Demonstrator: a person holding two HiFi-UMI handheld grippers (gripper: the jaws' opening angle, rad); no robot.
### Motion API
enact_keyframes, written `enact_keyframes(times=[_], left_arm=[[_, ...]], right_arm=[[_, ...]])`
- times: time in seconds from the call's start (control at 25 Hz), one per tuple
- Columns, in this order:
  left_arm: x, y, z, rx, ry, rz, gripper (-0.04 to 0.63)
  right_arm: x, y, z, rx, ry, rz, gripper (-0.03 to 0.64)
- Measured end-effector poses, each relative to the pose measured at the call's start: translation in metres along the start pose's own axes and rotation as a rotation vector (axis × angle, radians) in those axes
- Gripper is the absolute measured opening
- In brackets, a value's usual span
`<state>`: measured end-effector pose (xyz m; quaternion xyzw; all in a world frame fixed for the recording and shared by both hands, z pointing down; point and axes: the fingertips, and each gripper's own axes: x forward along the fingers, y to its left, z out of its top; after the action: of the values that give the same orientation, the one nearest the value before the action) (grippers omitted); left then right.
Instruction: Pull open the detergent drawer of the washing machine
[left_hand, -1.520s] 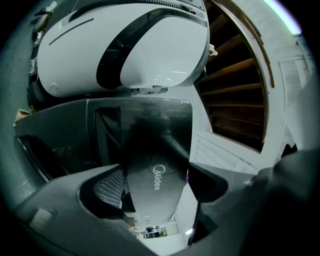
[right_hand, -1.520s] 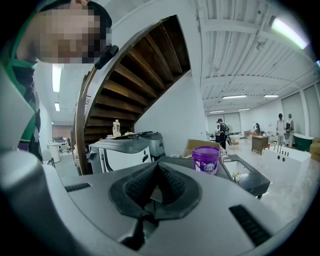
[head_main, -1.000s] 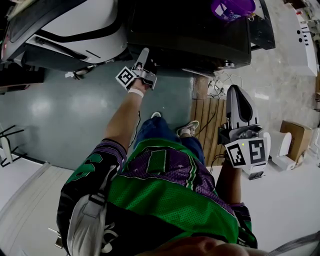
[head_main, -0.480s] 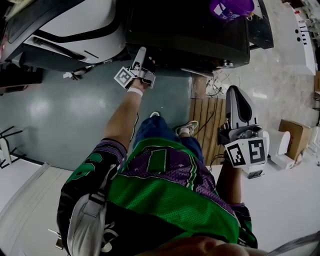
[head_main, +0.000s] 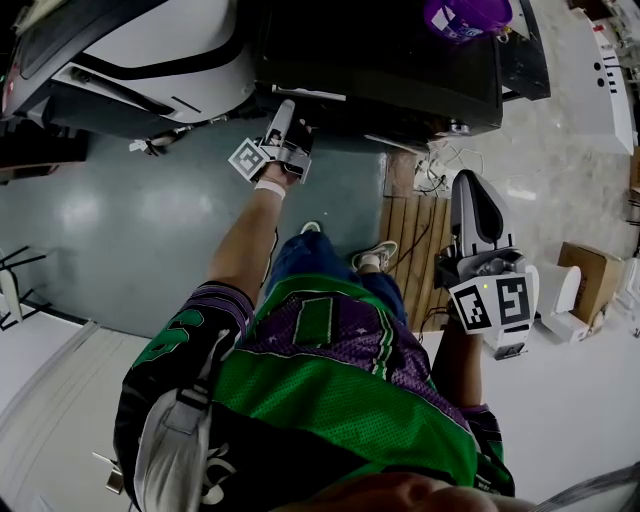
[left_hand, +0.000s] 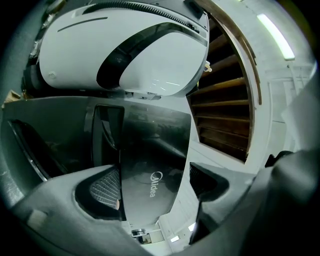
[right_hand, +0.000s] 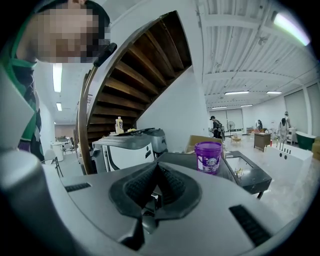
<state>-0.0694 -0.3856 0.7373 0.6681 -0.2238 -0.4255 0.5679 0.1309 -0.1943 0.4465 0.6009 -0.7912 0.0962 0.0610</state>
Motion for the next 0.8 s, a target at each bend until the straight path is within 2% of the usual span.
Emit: enact_keyframes(times=[0.2, 0.4, 0.52, 0.8], left_arm=[[0.001, 0.0, -0.002, 0.02, -0.004, 0.065, 0.419], [0.004, 0.011, -0.001, 0.064, -0.001, 0.198, 0.433], [0.007, 0.011, -0.002, 0.079, -0.017, 0.253, 0.433], [0.008, 0.011, -0.004, 0.07, -0.032, 0.283, 0.433]], right_arm=[[-0.002, 0.003, 0.002, 0.006, -0.003, 0.021, 0.002], [-0.005, -0.001, 0.008, 0.006, -0.02, 0.033, 0.002], [-0.009, -0.005, 0.005, 0.015, -0.018, 0.035, 0.002], [-0.003, -0.018, -0.011, 0.014, -0.003, 0.04, 0.002]])
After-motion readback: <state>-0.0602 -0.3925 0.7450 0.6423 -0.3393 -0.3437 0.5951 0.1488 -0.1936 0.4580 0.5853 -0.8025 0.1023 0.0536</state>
